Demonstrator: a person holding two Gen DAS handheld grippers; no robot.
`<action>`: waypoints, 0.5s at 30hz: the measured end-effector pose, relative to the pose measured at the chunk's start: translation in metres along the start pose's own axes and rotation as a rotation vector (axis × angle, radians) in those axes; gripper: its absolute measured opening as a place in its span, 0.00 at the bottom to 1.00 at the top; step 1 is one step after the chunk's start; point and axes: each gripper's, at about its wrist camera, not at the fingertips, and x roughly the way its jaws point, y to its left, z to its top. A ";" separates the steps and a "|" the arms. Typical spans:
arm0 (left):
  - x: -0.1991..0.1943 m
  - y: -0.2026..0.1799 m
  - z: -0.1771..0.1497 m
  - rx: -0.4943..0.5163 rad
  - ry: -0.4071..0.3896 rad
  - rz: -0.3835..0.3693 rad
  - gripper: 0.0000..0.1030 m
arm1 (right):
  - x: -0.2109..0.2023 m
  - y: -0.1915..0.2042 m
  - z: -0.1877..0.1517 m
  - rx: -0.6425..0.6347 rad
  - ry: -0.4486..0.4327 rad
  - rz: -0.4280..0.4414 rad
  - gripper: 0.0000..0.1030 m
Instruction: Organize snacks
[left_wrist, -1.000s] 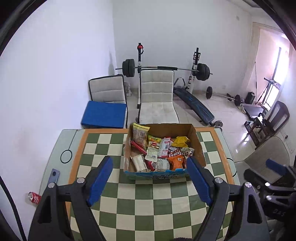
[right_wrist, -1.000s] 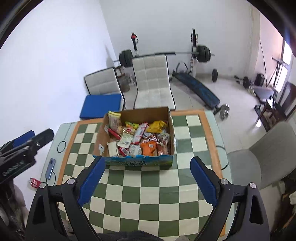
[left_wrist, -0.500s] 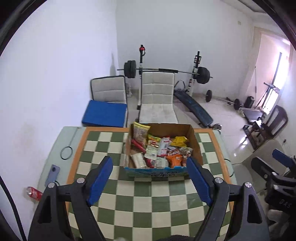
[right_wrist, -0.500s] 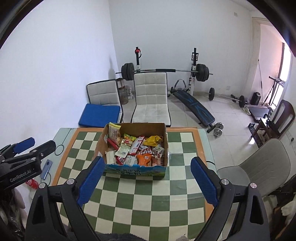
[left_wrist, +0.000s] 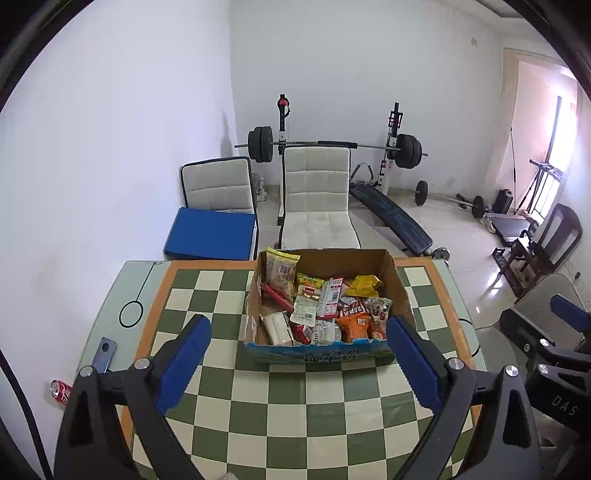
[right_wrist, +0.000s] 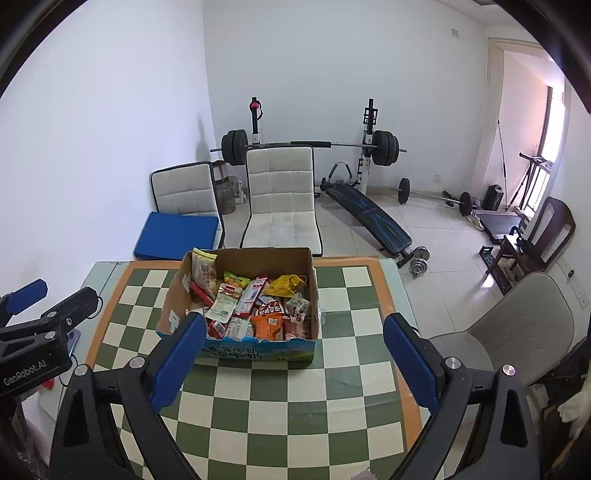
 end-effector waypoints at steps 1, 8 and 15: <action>0.002 0.000 -0.001 -0.003 0.005 -0.004 0.94 | 0.002 -0.001 -0.001 0.000 -0.001 -0.001 0.96; 0.004 -0.002 -0.004 -0.006 0.004 0.010 0.94 | 0.006 -0.003 -0.004 0.006 0.007 -0.003 0.96; 0.002 -0.004 -0.006 0.004 -0.021 0.052 0.94 | 0.005 -0.003 -0.005 0.004 0.004 -0.001 0.96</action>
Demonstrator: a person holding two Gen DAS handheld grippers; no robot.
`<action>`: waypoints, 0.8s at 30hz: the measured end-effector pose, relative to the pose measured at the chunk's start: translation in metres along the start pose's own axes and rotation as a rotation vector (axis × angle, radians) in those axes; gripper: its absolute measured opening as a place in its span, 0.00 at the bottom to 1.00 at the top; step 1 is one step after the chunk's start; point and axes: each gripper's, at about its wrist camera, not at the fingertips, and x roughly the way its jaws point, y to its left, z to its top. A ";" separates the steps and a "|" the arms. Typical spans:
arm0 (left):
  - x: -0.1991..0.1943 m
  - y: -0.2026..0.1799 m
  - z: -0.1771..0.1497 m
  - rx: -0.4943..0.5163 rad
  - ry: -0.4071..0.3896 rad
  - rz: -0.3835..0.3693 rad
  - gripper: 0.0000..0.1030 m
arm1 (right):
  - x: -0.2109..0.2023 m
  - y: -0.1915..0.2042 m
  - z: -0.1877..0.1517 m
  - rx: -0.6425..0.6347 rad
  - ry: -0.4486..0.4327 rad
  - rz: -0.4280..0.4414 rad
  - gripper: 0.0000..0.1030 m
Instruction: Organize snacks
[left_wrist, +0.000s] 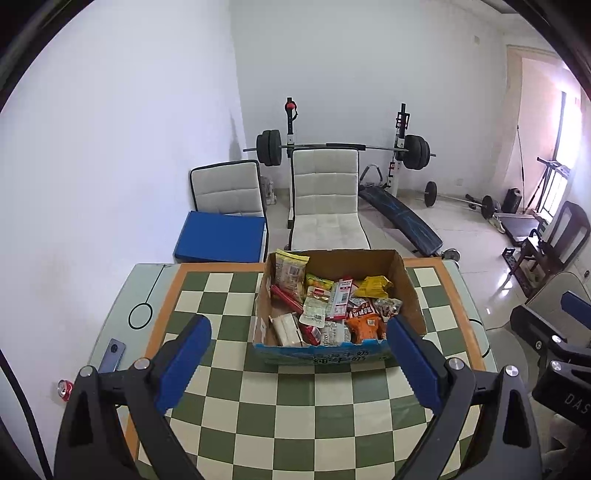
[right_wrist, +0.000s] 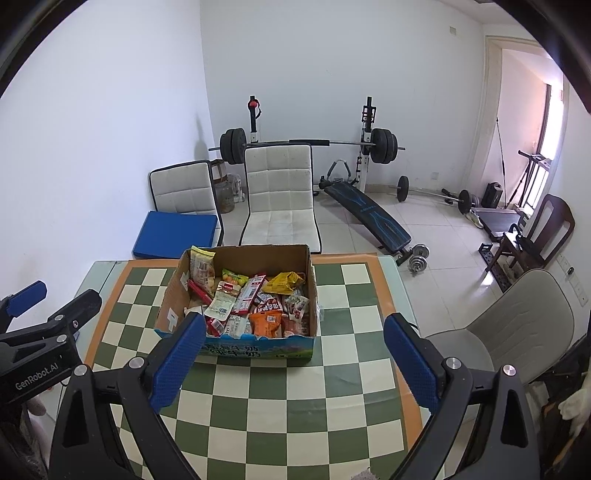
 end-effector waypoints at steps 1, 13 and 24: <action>0.000 0.000 0.000 -0.002 0.001 0.002 0.94 | 0.000 0.000 0.000 0.000 -0.001 0.000 0.96; 0.003 0.000 -0.005 -0.011 0.020 0.013 0.94 | 0.000 0.002 0.001 -0.010 -0.005 0.011 0.96; 0.004 -0.003 -0.005 -0.007 0.025 0.011 0.94 | 0.006 0.005 0.000 -0.010 -0.001 0.012 0.96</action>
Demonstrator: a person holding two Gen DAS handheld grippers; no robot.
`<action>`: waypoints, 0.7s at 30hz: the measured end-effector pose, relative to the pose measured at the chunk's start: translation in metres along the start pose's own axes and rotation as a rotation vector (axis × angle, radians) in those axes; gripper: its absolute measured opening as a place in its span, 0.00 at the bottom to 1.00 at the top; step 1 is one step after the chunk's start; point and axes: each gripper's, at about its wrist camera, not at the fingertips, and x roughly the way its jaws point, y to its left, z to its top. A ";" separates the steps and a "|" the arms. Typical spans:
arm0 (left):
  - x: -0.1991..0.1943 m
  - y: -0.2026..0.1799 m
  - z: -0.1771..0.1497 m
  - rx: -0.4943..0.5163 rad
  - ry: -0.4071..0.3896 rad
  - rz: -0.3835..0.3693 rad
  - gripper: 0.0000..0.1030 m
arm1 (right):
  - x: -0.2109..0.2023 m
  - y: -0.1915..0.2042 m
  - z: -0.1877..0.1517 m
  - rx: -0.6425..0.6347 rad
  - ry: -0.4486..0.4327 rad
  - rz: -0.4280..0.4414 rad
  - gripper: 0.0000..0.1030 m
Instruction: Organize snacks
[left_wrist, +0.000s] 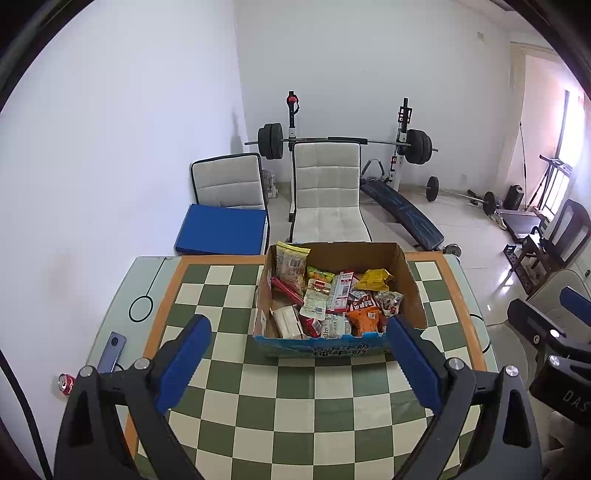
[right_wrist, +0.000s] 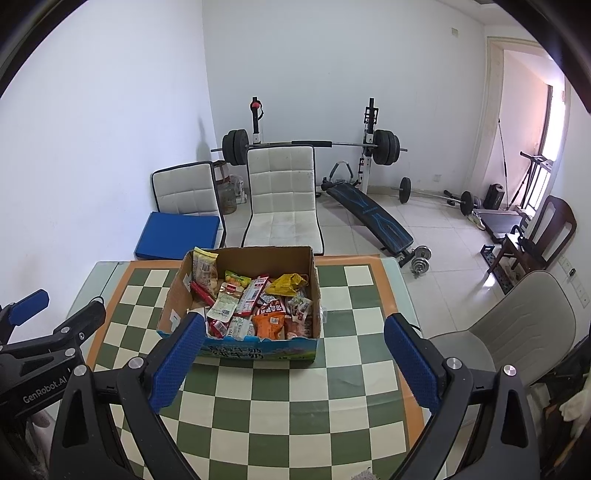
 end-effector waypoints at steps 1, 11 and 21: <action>0.000 0.000 0.000 0.000 0.000 -0.002 0.94 | -0.001 0.000 0.000 0.000 0.001 -0.001 0.96; 0.000 -0.001 0.000 0.000 0.003 0.001 0.94 | -0.001 -0.002 -0.002 0.005 0.004 -0.004 0.96; 0.002 -0.006 -0.010 0.016 0.012 0.002 0.94 | -0.001 -0.001 -0.004 0.009 0.009 -0.003 0.97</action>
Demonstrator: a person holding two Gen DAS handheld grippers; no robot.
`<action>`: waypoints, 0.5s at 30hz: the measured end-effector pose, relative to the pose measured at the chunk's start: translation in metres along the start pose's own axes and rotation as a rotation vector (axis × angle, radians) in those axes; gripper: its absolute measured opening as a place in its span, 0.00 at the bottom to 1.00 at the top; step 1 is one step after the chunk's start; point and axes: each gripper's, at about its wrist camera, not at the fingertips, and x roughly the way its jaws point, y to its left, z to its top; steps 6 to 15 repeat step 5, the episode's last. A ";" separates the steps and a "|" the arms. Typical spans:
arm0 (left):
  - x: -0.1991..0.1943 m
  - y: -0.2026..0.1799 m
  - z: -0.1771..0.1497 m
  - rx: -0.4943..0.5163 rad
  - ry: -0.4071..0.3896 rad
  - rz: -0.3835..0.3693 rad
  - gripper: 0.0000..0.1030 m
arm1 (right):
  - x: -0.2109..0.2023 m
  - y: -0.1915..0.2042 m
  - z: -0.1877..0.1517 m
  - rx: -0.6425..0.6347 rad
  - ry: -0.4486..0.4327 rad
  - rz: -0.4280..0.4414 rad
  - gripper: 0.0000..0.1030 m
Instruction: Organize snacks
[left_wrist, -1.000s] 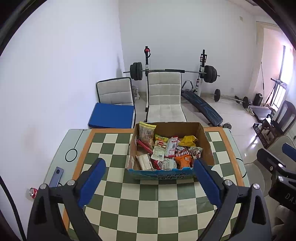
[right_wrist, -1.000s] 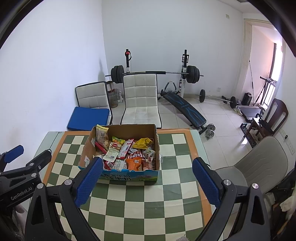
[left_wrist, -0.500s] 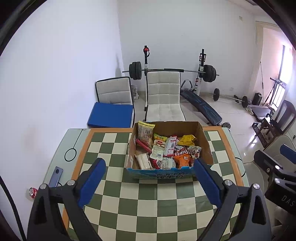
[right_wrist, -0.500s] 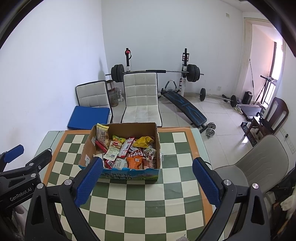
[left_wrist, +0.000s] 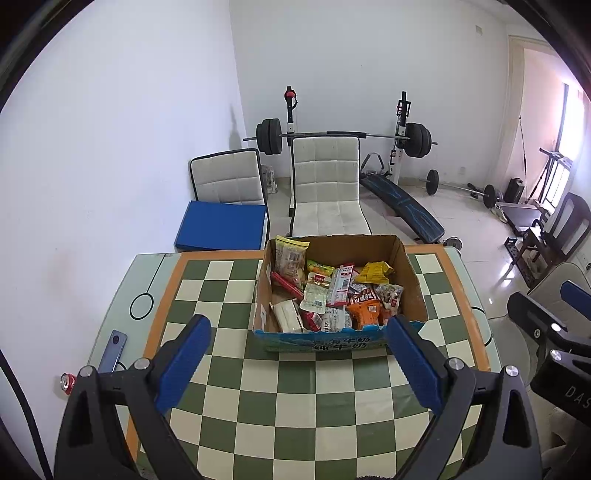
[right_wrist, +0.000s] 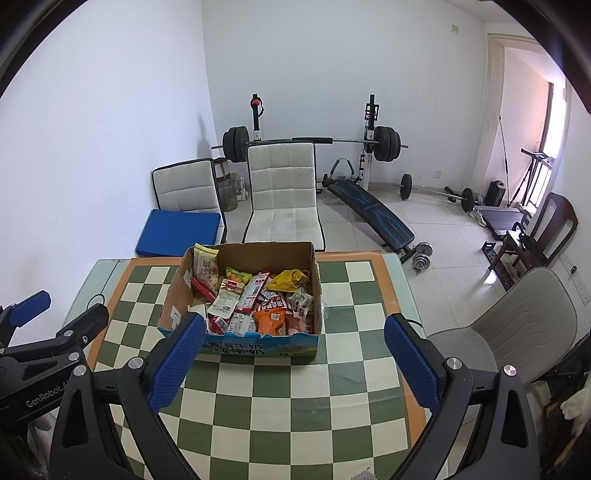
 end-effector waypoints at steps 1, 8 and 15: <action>0.000 0.000 -0.001 0.003 -0.002 0.002 0.94 | -0.001 0.000 0.000 0.001 -0.001 -0.002 0.97; -0.002 -0.001 -0.003 0.007 -0.010 -0.002 0.94 | 0.000 0.000 0.000 -0.001 -0.001 0.001 0.97; -0.002 -0.001 -0.003 0.007 -0.010 -0.002 0.94 | 0.000 0.000 0.000 -0.001 -0.001 0.001 0.97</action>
